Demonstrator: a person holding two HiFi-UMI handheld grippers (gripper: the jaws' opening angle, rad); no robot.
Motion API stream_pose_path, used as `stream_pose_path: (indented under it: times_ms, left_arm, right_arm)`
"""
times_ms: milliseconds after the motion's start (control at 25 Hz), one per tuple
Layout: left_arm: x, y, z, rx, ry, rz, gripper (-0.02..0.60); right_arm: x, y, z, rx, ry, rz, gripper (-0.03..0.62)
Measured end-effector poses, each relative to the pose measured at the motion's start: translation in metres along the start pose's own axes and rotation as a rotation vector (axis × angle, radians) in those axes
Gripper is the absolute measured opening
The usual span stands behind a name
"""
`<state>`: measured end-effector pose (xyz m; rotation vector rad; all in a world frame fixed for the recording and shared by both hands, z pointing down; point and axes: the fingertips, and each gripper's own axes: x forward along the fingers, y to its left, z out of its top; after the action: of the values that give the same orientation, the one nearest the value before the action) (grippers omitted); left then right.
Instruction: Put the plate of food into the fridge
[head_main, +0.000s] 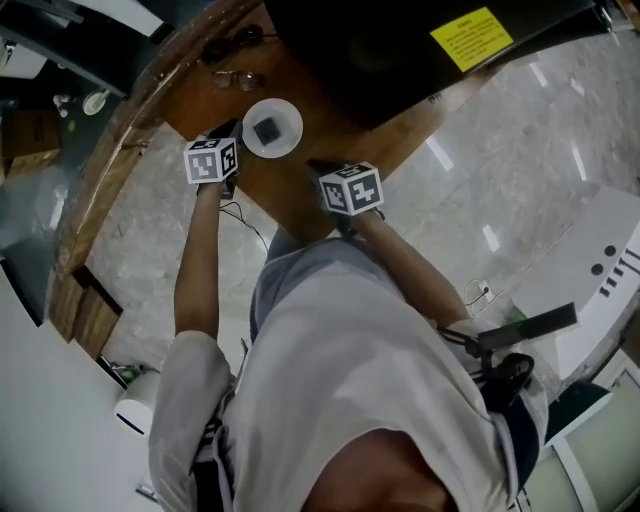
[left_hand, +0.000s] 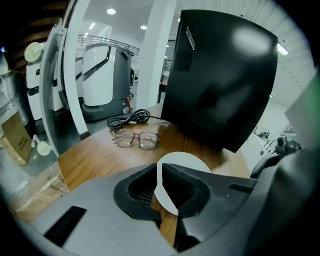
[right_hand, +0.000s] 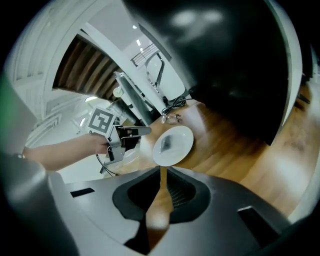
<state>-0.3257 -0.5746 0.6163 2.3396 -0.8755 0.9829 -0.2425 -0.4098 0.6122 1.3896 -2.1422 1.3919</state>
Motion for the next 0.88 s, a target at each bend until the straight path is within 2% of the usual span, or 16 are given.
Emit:
stream_pose_path:
  times_ms: [80,160,280,440,640,760,880]
  left_arm:
    - [0.013,0.014,0.003,0.019,0.037,-0.049,0.021]
    - [0.029,0.025,0.005,0.032,0.072,-0.1,0.021]
    - [0.05,0.041,-0.001,0.063,0.133,-0.15,0.021]
    - [0.068,0.048,-0.015,0.139,0.202,-0.208,0.021]
    - [0.077,0.053,-0.018,0.114,0.185,-0.266,0.021]
    - [0.078,0.052,-0.017,0.095,0.157,-0.305,0.021]
    - [0.079,0.051,-0.015,0.112,0.107,-0.328,0.021]
  right_arm:
    - [0.022,-0.006,0.006,0.082,-0.012,-0.03,0.043]
    - [0.044,-0.013,0.012,0.2,-0.02,-0.025,0.153]
    - [0.074,-0.03,0.02,0.38,-0.046,-0.036,0.166]
    - [0.095,-0.049,0.028,0.557,-0.114,-0.047,0.166]
    - [0.11,-0.058,0.027,0.654,-0.158,-0.062,0.166]
    - [0.116,-0.057,0.025,0.718,-0.188,-0.029,0.164]
    - [0.122,-0.055,0.028,0.757,-0.211,0.002,0.156]
